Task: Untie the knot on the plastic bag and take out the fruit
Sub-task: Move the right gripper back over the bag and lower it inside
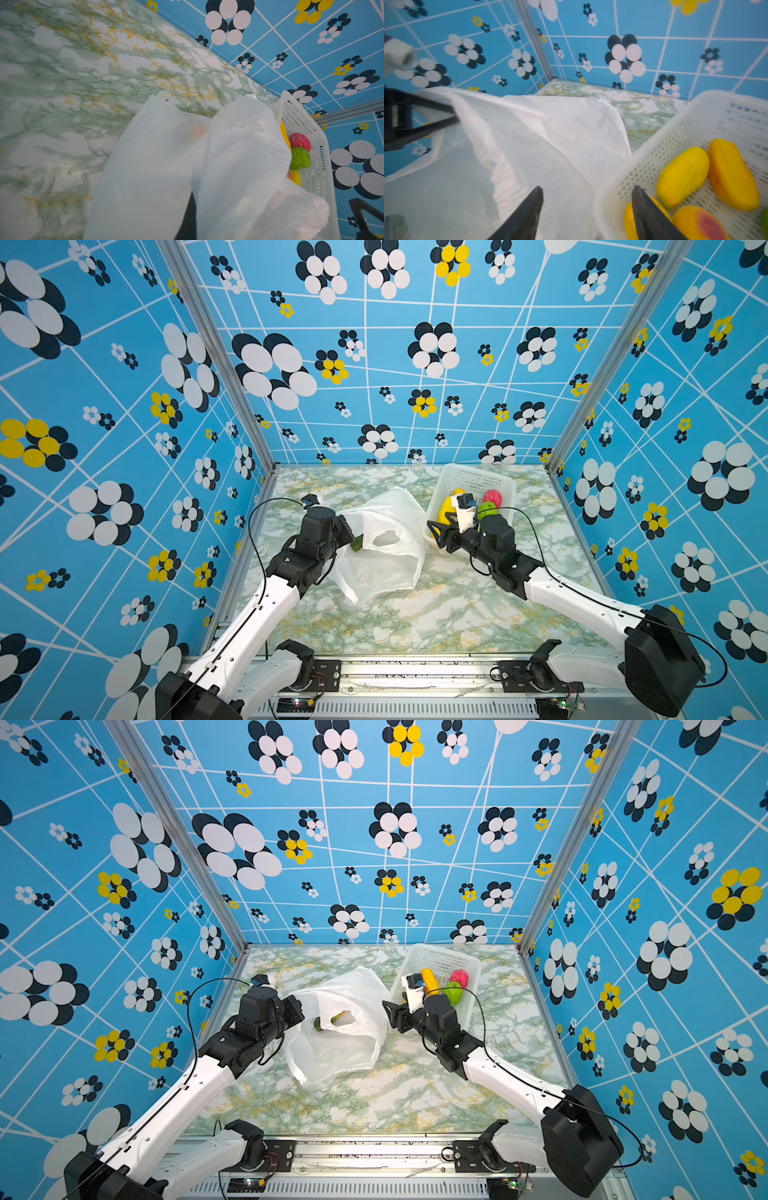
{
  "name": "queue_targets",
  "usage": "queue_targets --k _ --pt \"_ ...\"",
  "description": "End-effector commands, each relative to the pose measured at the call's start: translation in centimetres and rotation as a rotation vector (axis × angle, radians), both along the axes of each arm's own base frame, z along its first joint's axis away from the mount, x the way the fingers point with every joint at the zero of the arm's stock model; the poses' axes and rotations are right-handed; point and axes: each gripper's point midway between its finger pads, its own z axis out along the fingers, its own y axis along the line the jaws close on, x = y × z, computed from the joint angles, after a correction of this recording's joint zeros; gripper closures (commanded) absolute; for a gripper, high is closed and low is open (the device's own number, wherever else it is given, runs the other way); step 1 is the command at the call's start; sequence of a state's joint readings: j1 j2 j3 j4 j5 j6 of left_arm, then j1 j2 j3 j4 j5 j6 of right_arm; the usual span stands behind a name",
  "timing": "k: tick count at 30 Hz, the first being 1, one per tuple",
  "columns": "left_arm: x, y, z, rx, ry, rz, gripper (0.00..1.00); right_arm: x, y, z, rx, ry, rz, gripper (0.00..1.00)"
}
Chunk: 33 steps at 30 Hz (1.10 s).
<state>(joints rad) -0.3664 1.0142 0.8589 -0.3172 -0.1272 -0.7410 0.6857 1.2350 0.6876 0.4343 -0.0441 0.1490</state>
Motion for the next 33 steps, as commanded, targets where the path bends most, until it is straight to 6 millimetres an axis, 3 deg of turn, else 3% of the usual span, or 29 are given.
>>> queue_targets --k 1,5,12,17,23,27,33 --pt "0.4 0.1 -0.1 0.002 0.008 0.003 1.00 -3.2 3.1 1.7 -0.036 -0.208 0.162 0.33" --pt "0.4 -0.3 0.3 -0.009 -0.010 -0.012 1.00 -4.0 6.0 0.2 -0.082 -0.203 0.234 0.39" --pt "0.3 -0.2 -0.3 0.015 0.027 -0.017 1.00 -2.9 10.3 -4.5 -0.169 -0.118 0.290 0.44" --pt "0.2 -0.3 -0.7 -0.008 0.003 -0.023 1.00 -1.0 12.8 -7.4 -0.196 -0.044 0.282 0.50" --pt "-0.1 -0.3 -0.1 -0.006 -0.006 -0.028 1.00 0.8 13.6 -9.2 -0.216 0.007 0.226 0.53" --pt "0.0 -0.5 -0.4 -0.011 -0.004 -0.032 1.00 1.8 12.7 -10.0 -0.223 0.000 0.149 0.53" --pt "0.2 -0.8 -0.3 -0.009 -0.006 -0.047 1.00 2.2 10.5 -8.3 -0.187 -0.054 0.044 0.52"
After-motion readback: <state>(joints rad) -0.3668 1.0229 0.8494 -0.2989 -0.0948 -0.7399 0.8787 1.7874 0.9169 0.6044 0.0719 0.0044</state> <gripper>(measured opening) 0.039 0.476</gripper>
